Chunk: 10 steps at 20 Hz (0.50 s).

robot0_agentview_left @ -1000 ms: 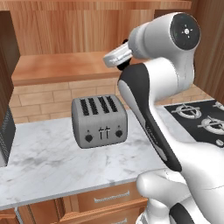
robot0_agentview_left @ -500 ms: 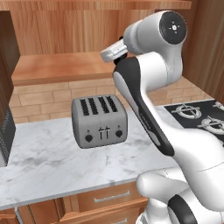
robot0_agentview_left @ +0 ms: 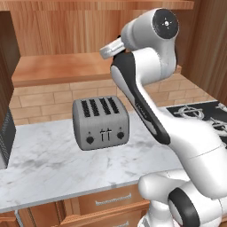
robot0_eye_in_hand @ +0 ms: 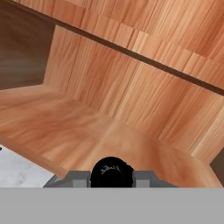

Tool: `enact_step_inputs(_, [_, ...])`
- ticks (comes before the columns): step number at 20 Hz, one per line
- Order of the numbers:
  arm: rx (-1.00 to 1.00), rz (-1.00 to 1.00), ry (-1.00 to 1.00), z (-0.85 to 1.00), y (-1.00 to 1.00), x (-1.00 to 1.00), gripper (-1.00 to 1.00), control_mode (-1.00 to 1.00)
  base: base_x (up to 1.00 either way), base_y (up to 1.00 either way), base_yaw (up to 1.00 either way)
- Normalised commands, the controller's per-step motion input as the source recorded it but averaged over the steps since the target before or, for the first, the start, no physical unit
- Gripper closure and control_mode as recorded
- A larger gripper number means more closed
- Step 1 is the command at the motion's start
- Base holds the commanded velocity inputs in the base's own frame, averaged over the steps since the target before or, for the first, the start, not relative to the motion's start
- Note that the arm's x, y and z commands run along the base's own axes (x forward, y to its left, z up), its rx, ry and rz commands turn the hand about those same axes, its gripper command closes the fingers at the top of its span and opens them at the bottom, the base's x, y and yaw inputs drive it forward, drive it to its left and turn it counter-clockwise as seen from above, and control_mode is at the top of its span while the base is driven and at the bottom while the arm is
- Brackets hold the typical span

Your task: Sort all alcoholic drinks to one cabinet, and non-alcoholic drinks to the other.

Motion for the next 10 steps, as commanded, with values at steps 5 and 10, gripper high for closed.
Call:
enact_step_inputs(5, [0.00,-0.02,0.03,0.00,0.01,0.16,1.00,-1.00,0.00,0.00,0.00])
enact_step_inputs(10, [0.00,-0.02,0.01,-0.01,0.00,0.15,1.00,-1.00,0.00,0.00,0.00])
